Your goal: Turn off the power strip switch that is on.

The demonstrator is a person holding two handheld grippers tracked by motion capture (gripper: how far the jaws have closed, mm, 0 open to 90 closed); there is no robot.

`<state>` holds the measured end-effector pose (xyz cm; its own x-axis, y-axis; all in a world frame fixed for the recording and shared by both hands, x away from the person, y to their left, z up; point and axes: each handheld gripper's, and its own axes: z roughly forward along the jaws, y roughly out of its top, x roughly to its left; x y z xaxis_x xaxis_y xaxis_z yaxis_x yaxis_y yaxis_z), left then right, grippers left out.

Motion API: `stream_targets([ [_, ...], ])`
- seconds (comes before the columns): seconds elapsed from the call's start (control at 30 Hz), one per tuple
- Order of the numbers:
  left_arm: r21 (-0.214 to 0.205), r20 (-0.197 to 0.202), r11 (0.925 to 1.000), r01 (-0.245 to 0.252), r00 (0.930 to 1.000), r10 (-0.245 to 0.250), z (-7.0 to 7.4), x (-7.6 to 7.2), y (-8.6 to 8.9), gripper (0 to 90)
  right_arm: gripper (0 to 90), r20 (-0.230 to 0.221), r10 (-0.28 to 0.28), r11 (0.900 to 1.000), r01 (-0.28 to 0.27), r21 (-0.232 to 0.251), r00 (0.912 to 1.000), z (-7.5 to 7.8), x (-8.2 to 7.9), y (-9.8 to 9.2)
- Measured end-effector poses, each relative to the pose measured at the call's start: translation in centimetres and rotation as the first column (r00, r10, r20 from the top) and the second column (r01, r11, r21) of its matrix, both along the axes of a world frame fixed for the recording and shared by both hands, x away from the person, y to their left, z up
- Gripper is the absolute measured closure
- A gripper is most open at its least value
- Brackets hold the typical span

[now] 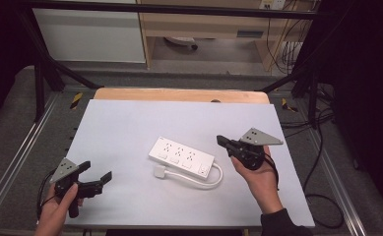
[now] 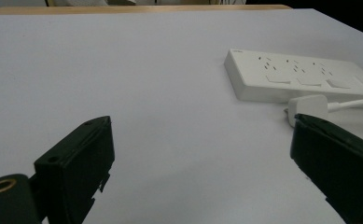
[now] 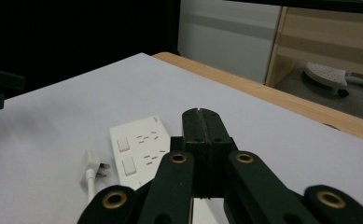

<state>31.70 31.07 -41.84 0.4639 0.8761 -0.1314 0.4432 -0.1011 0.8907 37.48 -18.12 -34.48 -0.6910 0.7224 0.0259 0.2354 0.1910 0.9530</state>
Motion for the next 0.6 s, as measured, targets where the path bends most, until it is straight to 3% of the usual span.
stream_targets([
  [0.6,0.005,0.007,0.9998,-0.017,0.9998,0.017,0.1,0.0,0.3,6.0,90.0,-0.015,0.073,0.9969,-0.074,-0.028,0.9972,-0.1,0.3,2.7],
])
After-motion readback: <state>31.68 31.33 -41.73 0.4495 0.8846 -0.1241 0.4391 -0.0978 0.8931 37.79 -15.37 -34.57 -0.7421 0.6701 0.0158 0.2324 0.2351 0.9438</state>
